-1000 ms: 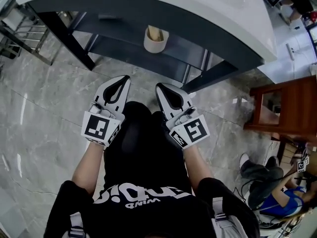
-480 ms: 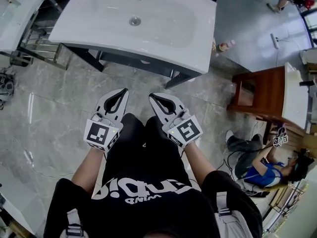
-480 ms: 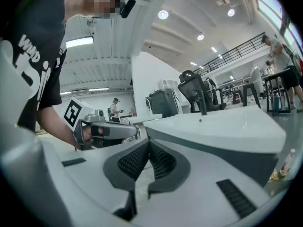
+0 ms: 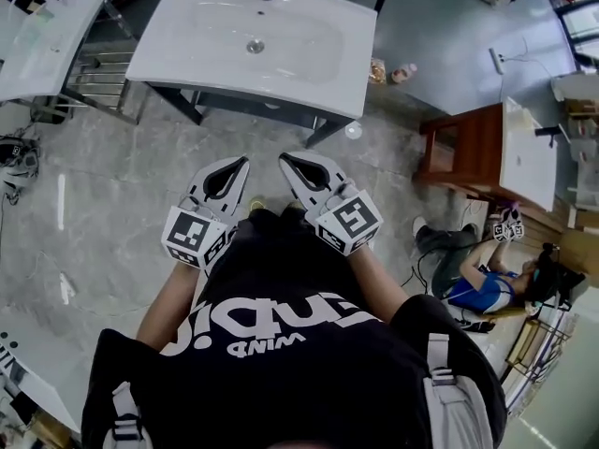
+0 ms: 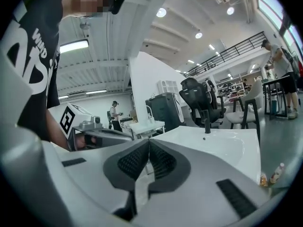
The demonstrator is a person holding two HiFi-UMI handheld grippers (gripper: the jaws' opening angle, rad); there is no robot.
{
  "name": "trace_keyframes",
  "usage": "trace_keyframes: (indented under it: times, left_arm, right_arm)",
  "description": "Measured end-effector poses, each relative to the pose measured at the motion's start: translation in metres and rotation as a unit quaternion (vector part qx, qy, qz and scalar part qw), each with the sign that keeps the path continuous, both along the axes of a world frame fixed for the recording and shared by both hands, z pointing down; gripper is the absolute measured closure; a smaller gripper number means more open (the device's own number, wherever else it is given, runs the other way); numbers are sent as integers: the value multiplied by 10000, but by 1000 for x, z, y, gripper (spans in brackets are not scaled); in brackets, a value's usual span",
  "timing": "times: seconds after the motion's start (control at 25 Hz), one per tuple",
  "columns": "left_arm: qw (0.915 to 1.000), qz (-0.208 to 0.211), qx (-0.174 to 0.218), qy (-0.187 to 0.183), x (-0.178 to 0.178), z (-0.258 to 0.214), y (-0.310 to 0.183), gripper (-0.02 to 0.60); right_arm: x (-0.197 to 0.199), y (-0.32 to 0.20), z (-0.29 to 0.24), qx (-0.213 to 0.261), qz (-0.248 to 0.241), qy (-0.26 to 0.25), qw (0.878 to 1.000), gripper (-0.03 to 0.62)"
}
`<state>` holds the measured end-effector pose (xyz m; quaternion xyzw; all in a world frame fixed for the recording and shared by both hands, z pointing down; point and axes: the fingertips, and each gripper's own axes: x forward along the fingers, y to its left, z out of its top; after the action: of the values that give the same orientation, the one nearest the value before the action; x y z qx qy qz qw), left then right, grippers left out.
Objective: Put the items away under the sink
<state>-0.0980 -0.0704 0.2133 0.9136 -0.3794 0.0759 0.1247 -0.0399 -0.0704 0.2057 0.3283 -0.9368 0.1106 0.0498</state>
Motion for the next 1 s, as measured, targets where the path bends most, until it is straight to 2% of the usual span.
trace_keyframes:
  times: [0.4,0.68,0.84,1.0]
  left_arm:
    - [9990,102,407,133,16,-43,-10,563]
    - [9974,-37,709,91,20,-64,-12,563]
    - [9964,-171,819,163,19,-71,-10,563]
    - [9955,-223,923,74,24,-74,-8,563]
  right_arm:
    - [25,-14,-38,523,8,-87,9986,576]
    - [44,-11,-60,881,11,-108,9961,576]
    - [46,-8,-61,934,-23,-140,9955,576]
    - [45,-9,-66,1108,0,-134,9937,577]
